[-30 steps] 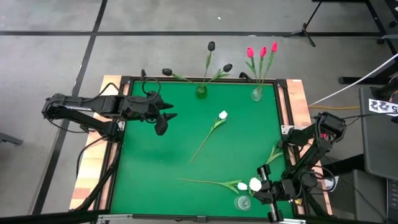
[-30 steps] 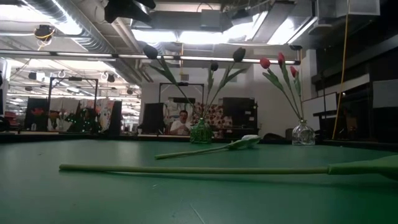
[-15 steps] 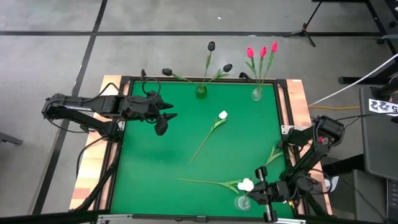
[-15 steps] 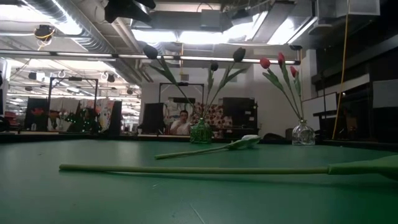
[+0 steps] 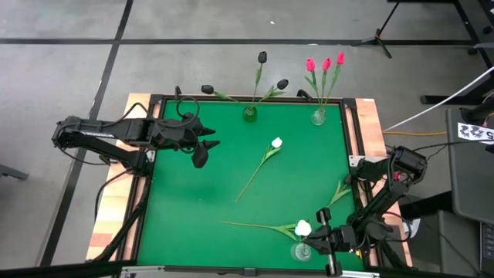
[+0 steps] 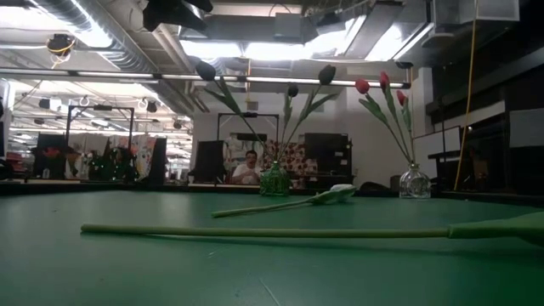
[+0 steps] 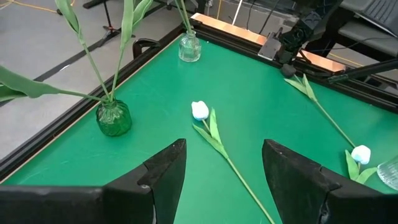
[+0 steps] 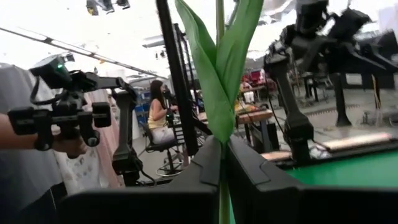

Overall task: Sort flowers into vase by color
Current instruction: Put the white tulip into the bottom transparent vase

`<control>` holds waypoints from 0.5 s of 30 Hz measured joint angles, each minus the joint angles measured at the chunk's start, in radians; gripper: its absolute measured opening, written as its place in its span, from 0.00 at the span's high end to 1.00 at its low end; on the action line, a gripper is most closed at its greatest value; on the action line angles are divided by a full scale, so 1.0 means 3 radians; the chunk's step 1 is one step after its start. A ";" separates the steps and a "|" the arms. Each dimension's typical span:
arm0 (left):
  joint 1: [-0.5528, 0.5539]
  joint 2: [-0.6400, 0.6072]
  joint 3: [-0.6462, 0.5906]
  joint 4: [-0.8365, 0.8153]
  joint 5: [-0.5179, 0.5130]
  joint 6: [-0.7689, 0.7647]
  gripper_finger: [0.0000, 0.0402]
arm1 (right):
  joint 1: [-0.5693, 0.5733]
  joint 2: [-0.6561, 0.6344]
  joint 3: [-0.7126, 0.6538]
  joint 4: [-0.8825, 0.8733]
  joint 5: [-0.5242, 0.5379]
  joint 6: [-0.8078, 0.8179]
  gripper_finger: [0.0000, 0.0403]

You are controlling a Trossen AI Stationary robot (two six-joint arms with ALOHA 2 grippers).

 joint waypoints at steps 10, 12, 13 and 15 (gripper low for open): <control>0.0007 -0.0001 0.0000 0.0000 -0.0001 0.0025 0.49 | 0.0303 0.0000 0.0000 -0.0003 0.0565 0.0110 0.87; 0.0007 0.0000 0.0000 0.0000 -0.0017 0.0025 0.49 | 0.0363 0.0000 0.0000 -0.0003 0.0672 0.0075 0.85; 0.0007 0.0000 0.0000 0.0000 -0.0032 0.0026 0.49 | 0.0387 0.0000 0.0000 -0.0004 0.0715 0.0043 0.84; 0.0007 -0.0001 0.0000 0.0000 -0.0056 0.0025 0.49 | 0.0425 0.0000 0.0000 -0.0004 0.0822 0.0024 0.82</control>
